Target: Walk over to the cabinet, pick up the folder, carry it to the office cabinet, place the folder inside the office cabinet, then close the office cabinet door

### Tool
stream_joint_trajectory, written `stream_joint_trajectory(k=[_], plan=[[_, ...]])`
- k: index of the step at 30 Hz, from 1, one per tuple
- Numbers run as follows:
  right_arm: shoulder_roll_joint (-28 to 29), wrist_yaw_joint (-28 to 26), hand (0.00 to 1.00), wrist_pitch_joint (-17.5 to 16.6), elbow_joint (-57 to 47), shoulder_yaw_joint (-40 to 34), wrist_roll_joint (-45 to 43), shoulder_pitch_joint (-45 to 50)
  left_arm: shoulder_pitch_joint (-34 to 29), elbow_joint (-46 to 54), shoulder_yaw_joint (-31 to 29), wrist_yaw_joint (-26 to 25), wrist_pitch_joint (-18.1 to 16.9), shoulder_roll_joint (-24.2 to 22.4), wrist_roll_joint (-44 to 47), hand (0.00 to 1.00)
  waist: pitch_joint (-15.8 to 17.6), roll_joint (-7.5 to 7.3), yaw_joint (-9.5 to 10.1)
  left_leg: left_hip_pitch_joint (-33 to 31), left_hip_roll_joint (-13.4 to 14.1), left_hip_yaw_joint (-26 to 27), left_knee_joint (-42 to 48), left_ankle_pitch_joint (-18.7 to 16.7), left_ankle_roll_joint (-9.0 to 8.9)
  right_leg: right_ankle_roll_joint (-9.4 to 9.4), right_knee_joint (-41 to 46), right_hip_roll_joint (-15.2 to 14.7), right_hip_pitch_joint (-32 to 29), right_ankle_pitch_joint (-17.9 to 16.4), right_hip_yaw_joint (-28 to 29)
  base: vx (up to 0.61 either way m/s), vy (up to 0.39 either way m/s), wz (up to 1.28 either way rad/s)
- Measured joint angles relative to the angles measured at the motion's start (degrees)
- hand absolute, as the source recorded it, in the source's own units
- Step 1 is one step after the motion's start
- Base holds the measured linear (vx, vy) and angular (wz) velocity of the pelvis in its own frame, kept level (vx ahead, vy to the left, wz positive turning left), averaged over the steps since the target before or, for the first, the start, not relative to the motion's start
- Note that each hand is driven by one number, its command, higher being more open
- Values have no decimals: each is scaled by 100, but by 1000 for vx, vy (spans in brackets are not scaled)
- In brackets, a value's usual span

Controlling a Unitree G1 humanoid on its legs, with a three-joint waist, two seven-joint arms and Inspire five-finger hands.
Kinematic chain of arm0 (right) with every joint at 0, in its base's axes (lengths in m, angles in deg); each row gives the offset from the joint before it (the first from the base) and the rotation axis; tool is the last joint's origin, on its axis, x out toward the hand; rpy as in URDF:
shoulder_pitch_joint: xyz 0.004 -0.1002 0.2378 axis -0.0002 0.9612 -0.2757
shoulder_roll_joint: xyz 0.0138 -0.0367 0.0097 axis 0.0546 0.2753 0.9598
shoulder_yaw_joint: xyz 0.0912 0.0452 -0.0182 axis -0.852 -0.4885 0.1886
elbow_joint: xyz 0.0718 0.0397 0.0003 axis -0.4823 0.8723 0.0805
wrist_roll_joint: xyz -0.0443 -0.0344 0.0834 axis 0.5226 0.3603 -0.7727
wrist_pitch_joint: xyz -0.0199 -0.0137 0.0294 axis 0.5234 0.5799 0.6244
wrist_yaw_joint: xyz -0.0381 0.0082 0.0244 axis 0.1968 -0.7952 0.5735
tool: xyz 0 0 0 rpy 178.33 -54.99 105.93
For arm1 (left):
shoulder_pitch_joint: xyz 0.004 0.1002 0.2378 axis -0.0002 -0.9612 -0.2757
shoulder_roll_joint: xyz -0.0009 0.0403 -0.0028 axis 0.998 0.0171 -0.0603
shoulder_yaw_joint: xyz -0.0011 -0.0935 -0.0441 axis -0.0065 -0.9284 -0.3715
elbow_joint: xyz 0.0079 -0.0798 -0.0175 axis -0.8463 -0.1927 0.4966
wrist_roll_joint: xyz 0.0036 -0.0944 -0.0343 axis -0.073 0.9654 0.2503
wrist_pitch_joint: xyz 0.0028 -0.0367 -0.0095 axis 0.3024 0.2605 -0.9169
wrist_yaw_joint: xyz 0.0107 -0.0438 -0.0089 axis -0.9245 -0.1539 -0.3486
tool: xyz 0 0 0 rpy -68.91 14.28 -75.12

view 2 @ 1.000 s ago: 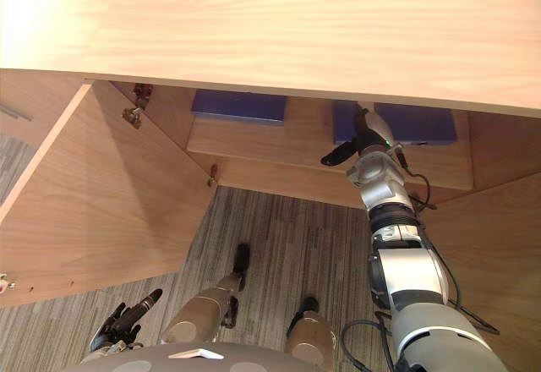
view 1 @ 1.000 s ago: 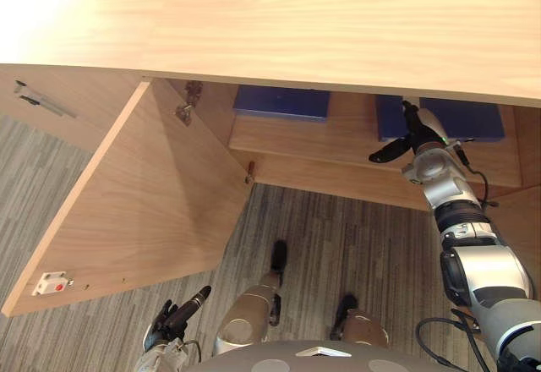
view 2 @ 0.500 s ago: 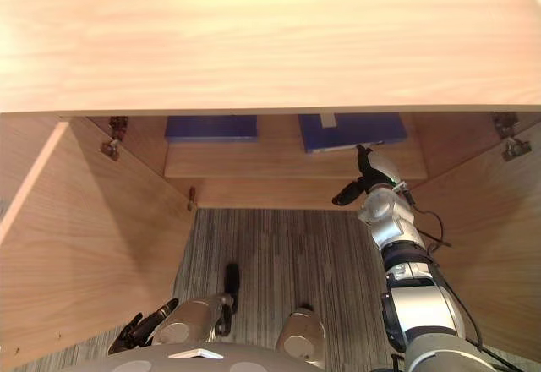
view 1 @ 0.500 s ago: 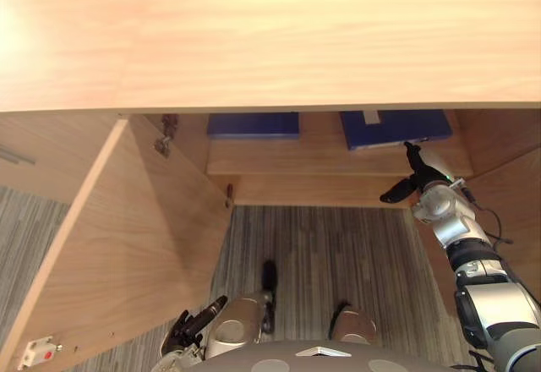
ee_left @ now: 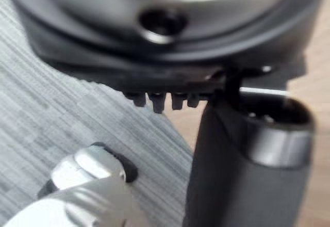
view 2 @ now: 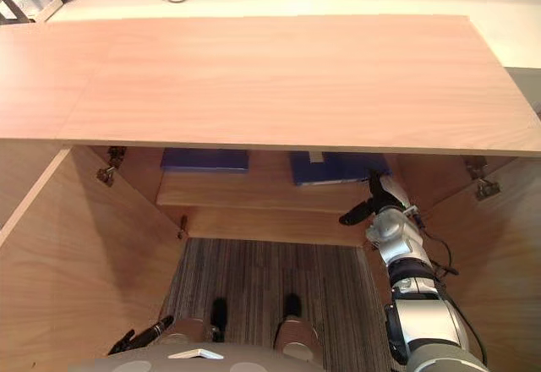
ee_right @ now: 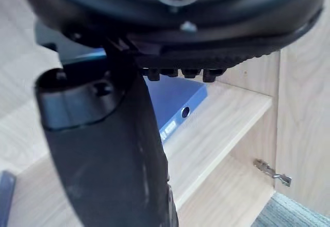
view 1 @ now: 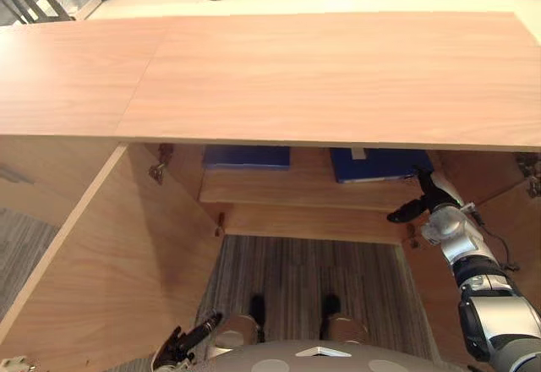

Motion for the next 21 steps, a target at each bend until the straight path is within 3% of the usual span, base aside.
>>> stream_joint_trajectory(k=[4, 7, 16, 21], plan=[[47, -7, 100, -5, 22, 17, 12, 121, -6, -19, -4, 6, -4, 8, -70, 100, -43, -5, 11, 33, 215, -95, -59, -28, -135, -152, -368, 250, 234, 169, -112, 93, -101, 5], [53, -20, 100, -37, 168, 137, 12, 120, -36, -63, 1, 21, -2, 23, -76, 100, -60, -34, 25, 167, 230, -97, -123, -55, -168, -158, -490, 295, 396, 182, -112, 91, -20, -1], [59, -184, 100, -258, 493, 714, 31, 123, -37, -163, 86, 83, -6, 337, -255, 100, -80, -106, 27, 135, 44, -85, -133, -94, -65, -103, -601, 165, 398, 239, -15, 9, 42, 0], [60, -194, 100, -297, 492, 1042, 218, 105, -52, -151, 266, 79, -16, 404, -240, 100, -47, -88, 60, -239, -14, -24, 213, -221, 13, -98, -593, 109, 140, 304, 83, -27, 35, -7]])
